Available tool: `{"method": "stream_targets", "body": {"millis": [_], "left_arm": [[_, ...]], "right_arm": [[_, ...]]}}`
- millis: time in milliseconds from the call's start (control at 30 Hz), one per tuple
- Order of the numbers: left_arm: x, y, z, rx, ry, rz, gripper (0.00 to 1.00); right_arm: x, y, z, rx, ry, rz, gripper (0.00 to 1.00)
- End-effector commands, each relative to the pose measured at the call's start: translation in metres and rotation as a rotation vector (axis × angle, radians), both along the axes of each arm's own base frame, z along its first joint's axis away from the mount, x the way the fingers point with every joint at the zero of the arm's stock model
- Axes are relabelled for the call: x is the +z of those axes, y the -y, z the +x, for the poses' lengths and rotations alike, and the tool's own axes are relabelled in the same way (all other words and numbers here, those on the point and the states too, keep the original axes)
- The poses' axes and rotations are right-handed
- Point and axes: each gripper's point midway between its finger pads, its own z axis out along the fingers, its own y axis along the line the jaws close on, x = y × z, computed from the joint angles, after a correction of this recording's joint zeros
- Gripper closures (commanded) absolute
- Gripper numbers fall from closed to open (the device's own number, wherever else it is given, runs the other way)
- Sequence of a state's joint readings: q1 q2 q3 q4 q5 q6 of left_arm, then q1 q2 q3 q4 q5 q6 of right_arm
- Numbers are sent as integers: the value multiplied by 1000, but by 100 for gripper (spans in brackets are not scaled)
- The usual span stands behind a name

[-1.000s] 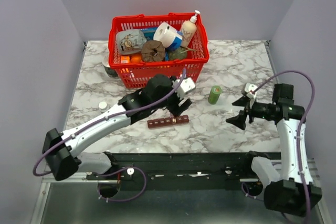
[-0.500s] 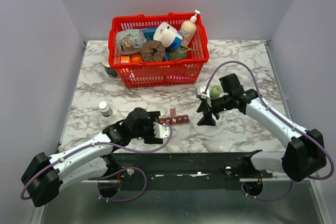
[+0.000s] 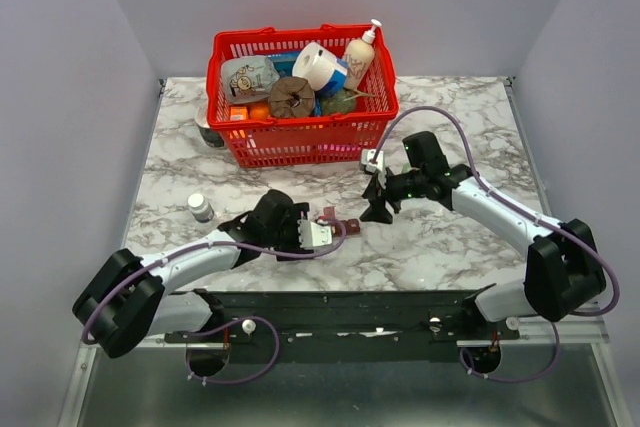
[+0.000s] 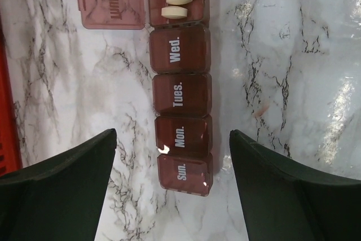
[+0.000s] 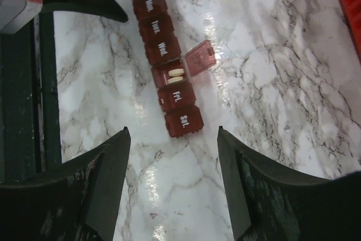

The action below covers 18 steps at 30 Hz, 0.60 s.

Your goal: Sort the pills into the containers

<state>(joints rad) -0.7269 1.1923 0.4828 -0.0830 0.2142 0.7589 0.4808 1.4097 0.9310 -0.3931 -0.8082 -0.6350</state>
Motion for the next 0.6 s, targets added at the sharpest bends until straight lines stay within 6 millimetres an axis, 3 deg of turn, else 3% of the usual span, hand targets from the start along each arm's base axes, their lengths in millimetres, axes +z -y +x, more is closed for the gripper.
{"method": "stream_targets", "body": {"millis": [0, 233, 333, 433, 500, 567], "left_arm": [[0, 14, 1, -58, -31, -21, 15], [-14, 15, 5, -39, -101, 12, 23], [-16, 16, 3, -40, -119, 12, 36], [-16, 17, 0, -44, -132, 4, 46], [-18, 17, -3, -49, -141, 0, 58], [-17, 18, -4, -55, -142, -10, 62]], "right_arm": [[1, -9, 29, -136, 47, -3, 31], [-3, -13, 39, -208, 72, -4, 44], [-6, -14, 49, -273, 61, -18, 58], [-11, -14, 56, -326, 36, -29, 67], [-16, -16, 53, -330, 21, -25, 69], [-19, -20, 50, -326, 14, -16, 73]]}}
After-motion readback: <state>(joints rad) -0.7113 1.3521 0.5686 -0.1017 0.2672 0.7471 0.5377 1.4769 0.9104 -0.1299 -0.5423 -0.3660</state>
